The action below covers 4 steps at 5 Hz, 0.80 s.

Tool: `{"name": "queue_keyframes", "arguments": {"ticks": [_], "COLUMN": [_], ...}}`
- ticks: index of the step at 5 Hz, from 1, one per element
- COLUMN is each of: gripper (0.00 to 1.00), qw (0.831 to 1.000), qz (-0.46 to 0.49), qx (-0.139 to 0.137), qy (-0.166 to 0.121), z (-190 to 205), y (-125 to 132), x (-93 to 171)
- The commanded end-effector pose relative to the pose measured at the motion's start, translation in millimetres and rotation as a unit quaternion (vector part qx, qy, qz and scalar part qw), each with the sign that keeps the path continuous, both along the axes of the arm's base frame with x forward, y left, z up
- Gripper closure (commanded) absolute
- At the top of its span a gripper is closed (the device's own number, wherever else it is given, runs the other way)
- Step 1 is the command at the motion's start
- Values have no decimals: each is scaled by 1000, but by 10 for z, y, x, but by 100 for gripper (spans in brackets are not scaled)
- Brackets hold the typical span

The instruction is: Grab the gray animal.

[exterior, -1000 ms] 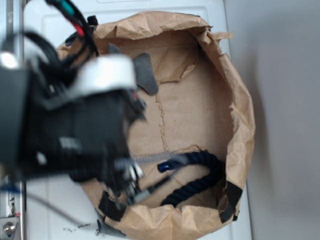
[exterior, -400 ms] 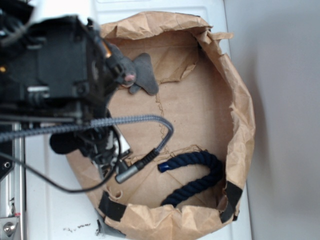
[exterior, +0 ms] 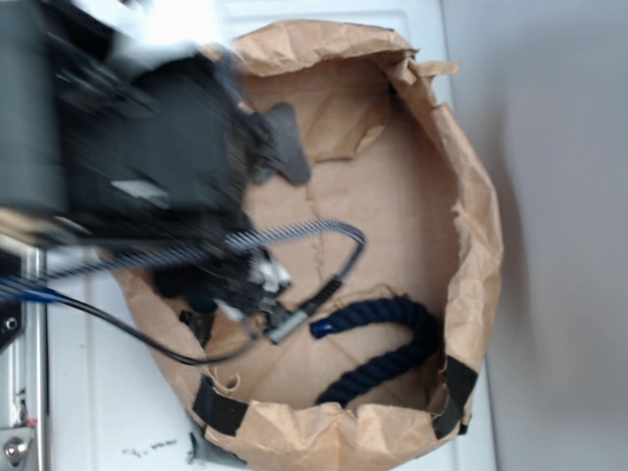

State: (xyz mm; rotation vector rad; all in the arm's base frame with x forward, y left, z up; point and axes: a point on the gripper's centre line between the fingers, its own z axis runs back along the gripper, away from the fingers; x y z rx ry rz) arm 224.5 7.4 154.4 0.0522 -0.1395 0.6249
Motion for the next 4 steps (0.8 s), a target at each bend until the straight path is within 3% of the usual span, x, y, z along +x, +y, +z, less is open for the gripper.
{"name": "queue_keyframes", "arguments": {"ticks": [1,2,3,4], "gripper": [0,0,0,0], "qw": [993,990,988,972], "qz": [116,141,150,228], "qx": [7,-14,-30,-32], "qy": [10,-14,-19,-53], "z": [-190,-248,-355,-424], "y": [341,574,725,723], "x": [514,550,507,302]}}
